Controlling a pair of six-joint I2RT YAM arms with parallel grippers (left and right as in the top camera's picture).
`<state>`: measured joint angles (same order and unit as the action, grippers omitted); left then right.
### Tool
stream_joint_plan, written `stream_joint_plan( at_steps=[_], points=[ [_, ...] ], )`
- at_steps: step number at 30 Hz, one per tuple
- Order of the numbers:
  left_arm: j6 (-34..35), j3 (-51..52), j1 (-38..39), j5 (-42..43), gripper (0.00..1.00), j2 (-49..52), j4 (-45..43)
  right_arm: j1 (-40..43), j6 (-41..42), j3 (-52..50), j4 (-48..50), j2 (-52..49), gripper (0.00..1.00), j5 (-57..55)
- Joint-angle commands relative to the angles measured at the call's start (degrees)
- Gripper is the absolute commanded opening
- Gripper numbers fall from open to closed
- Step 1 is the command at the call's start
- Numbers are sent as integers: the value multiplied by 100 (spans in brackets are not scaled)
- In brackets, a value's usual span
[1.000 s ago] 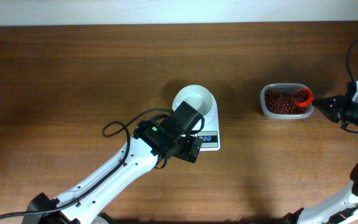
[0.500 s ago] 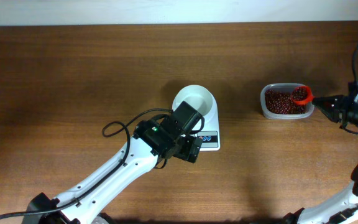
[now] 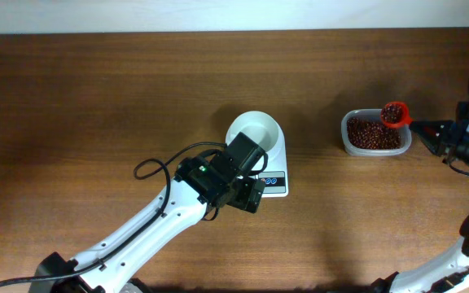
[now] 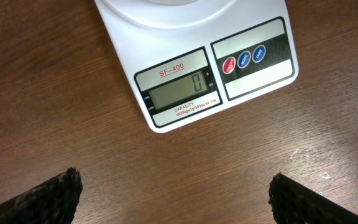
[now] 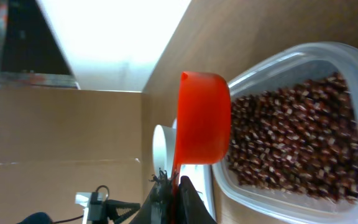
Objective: Scoop item into bowl and weigh 50g on scale
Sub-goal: 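Lift the filled red scoop out of the bean tub with the right gripper, then carry the scoop with the right gripper over the white bowl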
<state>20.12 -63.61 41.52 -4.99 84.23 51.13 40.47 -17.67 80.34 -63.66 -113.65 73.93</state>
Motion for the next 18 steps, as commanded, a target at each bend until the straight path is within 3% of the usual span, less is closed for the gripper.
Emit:
stream_joint_plan(
  at_steps=[1,11,18],
  points=[
    [-87,63,9,-85,99,11,-9,-33,-205,-63,-4,-52,4,647],
    [-87,66,7,-85,98,11,-9,-146,-177,-63,-68,-52,4,1364],
    [-87,63,7,-85,99,11,-11,-737,13,-61,-57,-52,4,1394]
  ],
)
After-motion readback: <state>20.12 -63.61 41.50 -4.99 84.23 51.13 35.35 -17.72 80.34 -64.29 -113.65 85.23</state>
